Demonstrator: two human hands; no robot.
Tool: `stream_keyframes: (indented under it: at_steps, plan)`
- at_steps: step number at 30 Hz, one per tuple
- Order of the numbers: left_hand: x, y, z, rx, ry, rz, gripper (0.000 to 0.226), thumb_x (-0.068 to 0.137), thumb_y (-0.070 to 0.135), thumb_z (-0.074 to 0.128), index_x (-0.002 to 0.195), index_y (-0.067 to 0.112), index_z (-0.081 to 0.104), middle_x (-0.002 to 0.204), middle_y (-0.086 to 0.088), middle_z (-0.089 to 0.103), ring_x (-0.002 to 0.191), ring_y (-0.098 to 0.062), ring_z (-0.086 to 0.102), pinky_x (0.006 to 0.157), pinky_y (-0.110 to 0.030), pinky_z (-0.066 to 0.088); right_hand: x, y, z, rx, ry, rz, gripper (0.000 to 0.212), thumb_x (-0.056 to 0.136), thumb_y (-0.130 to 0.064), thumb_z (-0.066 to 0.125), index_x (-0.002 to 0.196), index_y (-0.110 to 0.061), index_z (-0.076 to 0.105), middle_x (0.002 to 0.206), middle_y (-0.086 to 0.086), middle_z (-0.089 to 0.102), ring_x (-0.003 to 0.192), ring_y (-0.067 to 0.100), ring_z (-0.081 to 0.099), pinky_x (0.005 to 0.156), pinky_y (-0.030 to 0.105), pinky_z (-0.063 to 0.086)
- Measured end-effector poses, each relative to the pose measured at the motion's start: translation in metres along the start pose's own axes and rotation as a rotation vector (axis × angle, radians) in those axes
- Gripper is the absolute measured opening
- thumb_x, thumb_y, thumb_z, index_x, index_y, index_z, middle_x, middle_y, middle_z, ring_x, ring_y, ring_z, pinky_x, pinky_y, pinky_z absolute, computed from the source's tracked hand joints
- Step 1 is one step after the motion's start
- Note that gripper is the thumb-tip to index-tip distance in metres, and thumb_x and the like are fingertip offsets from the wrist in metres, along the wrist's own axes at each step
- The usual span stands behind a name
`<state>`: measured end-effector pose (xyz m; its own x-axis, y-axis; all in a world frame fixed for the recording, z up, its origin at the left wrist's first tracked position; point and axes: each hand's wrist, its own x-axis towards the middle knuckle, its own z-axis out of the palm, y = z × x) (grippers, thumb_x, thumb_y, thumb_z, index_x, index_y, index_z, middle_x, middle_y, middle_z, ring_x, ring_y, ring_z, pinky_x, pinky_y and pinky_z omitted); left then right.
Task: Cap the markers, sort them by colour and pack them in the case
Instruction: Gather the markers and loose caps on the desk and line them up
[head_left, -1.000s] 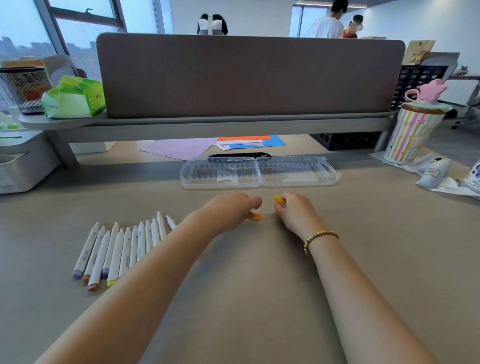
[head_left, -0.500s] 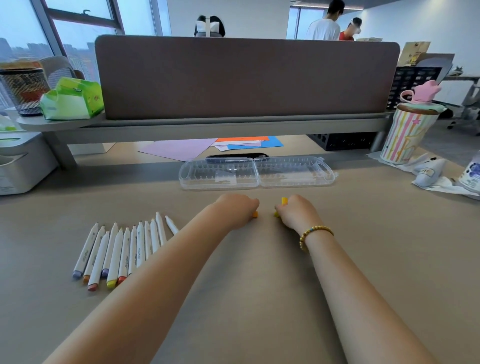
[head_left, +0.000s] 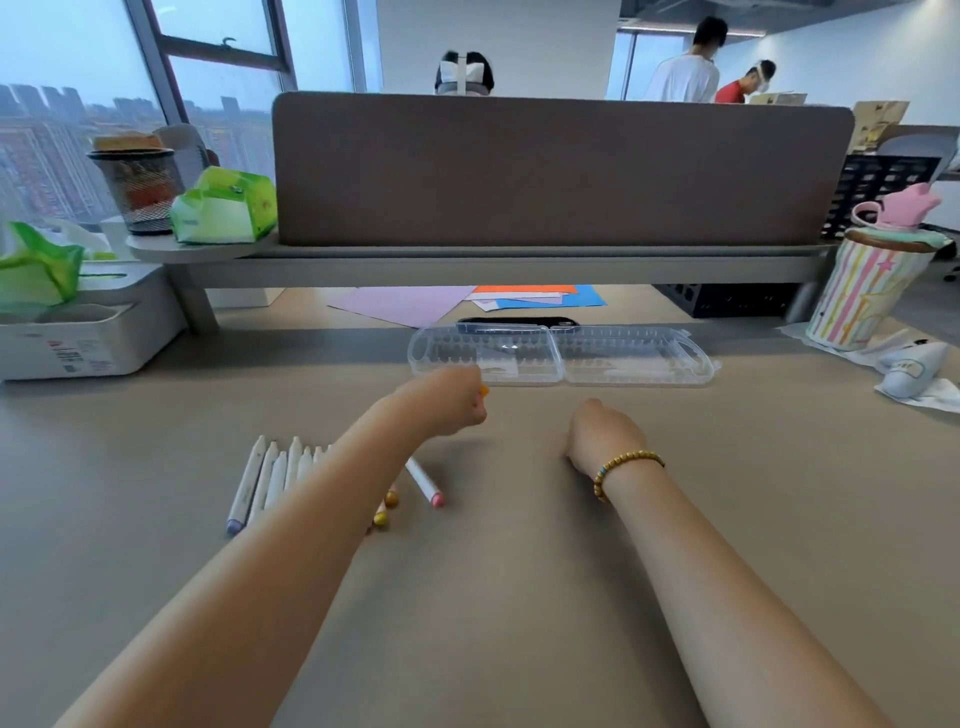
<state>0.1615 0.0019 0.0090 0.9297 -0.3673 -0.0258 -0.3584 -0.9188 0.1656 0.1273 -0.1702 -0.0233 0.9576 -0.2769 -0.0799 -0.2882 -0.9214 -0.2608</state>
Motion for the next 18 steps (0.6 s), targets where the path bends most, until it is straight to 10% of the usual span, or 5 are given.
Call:
stream_keyframes:
  at_steps: [7, 12, 18]
  plan:
    - [-0.026, -0.11, -0.012, -0.079, 0.144, -0.294, 0.018, 0.093, 0.018, 0.045, 0.103, 0.004, 0.046, 0.08, -0.013, 0.055, 0.069, -0.024, 0.049, 0.068, -0.034, 0.045, 0.001, -0.015, 0.001, -0.104, 0.013, -0.069, 0.03, 0.095, -0.004, 0.038, 0.124, 0.002, 0.041, 0.114, 0.019, 0.06, 0.104, 0.033, 0.058, 0.072, 0.032, 0.04]
    - [-0.04, -0.152, -0.003, -0.01, 0.113, -0.33, 0.013, 0.096, 0.019, 0.042, 0.101, 0.008, 0.04, 0.066, -0.002, 0.043, 0.055, -0.012, 0.039, 0.053, -0.021, 0.032, 0.001, -0.029, 0.006, -0.231, 0.06, -0.19, 0.031, 0.096, -0.006, 0.035, 0.125, 0.0, 0.039, 0.099, 0.014, 0.061, 0.082, 0.029, 0.055, 0.066, 0.031, 0.04]
    - [-0.04, -0.174, 0.005, 0.042, 0.039, -0.265, 0.012, 0.097, 0.024, 0.043, 0.103, 0.014, 0.041, 0.081, -0.006, 0.056, 0.068, -0.017, 0.053, 0.069, -0.027, 0.045, 0.004, -0.07, 0.021, -0.247, 0.043, -0.377, 0.013, 0.093, -0.005, 0.036, 0.103, -0.008, 0.044, 0.075, 0.004, 0.048, 0.063, 0.019, 0.045, 0.057, 0.027, 0.039]
